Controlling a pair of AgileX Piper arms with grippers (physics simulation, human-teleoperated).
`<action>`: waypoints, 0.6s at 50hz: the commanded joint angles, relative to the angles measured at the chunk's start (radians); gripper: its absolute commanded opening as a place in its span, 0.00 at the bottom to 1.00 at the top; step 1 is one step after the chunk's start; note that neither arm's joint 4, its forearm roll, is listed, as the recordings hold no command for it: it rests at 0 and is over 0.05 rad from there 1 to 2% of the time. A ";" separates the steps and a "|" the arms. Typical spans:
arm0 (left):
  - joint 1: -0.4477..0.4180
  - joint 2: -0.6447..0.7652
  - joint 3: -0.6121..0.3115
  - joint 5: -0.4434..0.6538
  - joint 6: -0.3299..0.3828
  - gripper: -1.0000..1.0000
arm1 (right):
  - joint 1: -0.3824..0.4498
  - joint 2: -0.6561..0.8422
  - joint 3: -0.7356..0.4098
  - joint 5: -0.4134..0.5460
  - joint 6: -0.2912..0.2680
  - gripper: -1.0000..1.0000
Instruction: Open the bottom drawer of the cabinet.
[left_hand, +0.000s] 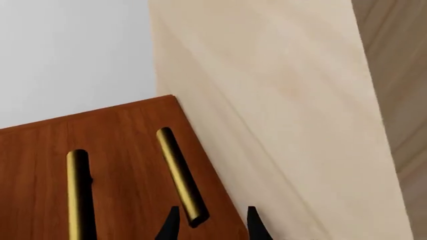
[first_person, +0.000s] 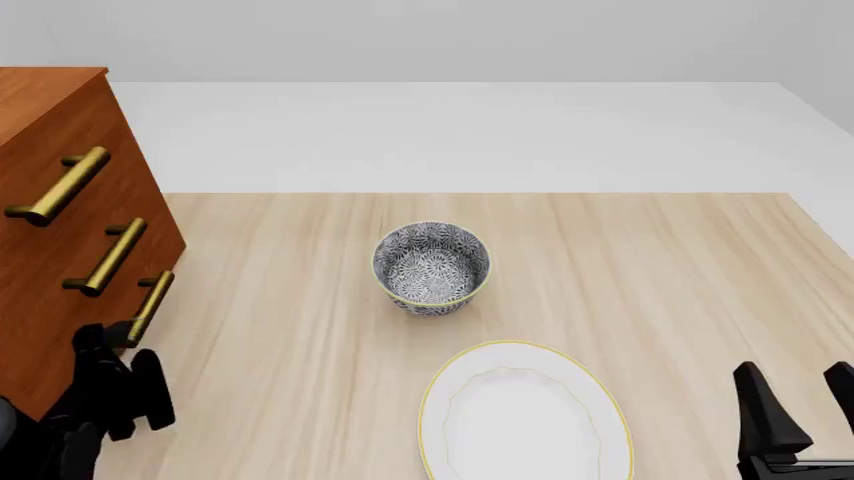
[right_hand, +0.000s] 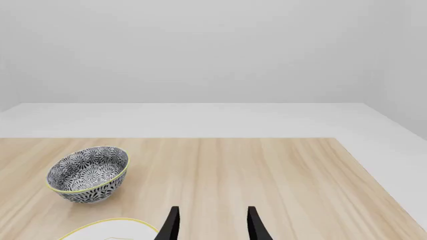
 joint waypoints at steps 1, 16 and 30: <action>0.045 -0.005 -0.012 0.005 0.022 1.00 | 0.000 0.000 0.000 0.000 0.000 1.00; 0.085 -0.005 -0.065 0.032 0.037 1.00 | 0.000 0.000 0.000 0.000 0.000 1.00; 0.074 -0.018 -0.075 0.041 0.030 0.00 | 0.000 0.000 0.000 0.000 0.000 1.00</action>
